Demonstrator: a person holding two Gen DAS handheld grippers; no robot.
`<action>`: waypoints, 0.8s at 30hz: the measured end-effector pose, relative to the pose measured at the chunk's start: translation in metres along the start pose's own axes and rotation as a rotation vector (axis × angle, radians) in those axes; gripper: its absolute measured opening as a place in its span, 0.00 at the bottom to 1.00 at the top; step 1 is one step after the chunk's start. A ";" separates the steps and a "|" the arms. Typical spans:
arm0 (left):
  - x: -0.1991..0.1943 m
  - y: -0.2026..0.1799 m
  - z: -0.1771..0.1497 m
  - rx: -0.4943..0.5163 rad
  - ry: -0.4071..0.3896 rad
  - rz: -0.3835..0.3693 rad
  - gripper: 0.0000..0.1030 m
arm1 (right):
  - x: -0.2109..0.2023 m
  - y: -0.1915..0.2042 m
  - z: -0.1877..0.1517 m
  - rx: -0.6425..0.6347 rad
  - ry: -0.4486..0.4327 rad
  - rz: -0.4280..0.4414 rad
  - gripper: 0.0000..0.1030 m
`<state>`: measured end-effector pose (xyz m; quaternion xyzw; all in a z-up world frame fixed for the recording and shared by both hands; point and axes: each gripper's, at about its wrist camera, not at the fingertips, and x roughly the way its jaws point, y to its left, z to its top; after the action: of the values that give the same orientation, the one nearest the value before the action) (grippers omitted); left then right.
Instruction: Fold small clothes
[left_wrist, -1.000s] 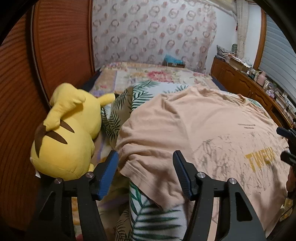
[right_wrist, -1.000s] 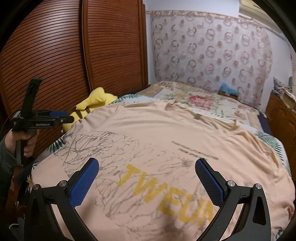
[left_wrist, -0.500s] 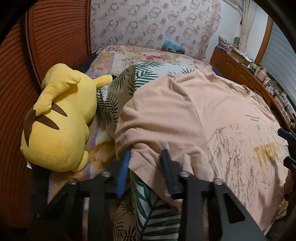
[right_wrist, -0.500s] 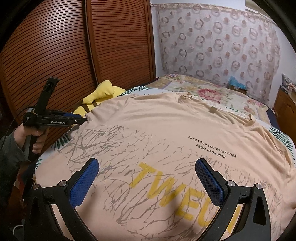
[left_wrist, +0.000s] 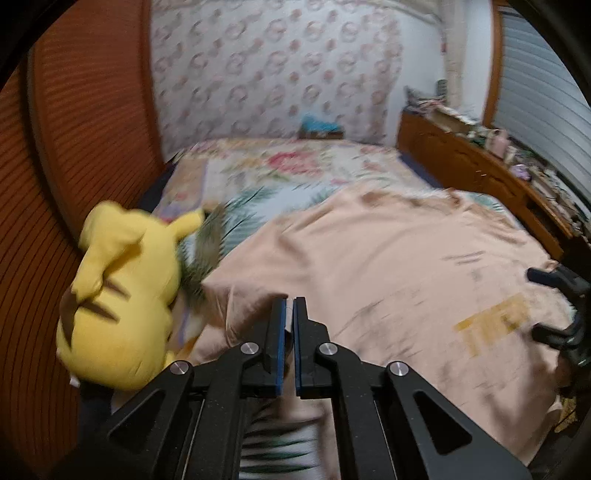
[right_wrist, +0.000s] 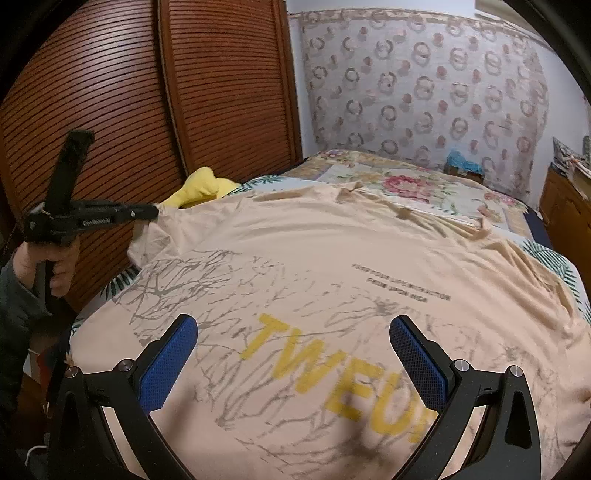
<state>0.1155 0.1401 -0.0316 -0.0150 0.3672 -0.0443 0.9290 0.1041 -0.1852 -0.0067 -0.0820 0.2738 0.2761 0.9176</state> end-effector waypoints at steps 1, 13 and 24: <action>-0.002 -0.009 0.005 0.012 -0.010 -0.014 0.04 | -0.002 -0.002 0.000 0.005 -0.004 -0.004 1.00; -0.025 -0.084 0.024 0.083 -0.077 -0.145 0.23 | -0.020 0.001 -0.013 0.074 -0.043 -0.057 1.00; -0.048 -0.047 0.005 0.011 -0.180 -0.068 0.78 | 0.000 0.031 0.002 0.010 -0.048 -0.021 0.94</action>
<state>0.0805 0.0974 0.0078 -0.0262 0.2814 -0.0760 0.9562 0.0876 -0.1591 -0.0051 -0.0739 0.2524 0.2671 0.9271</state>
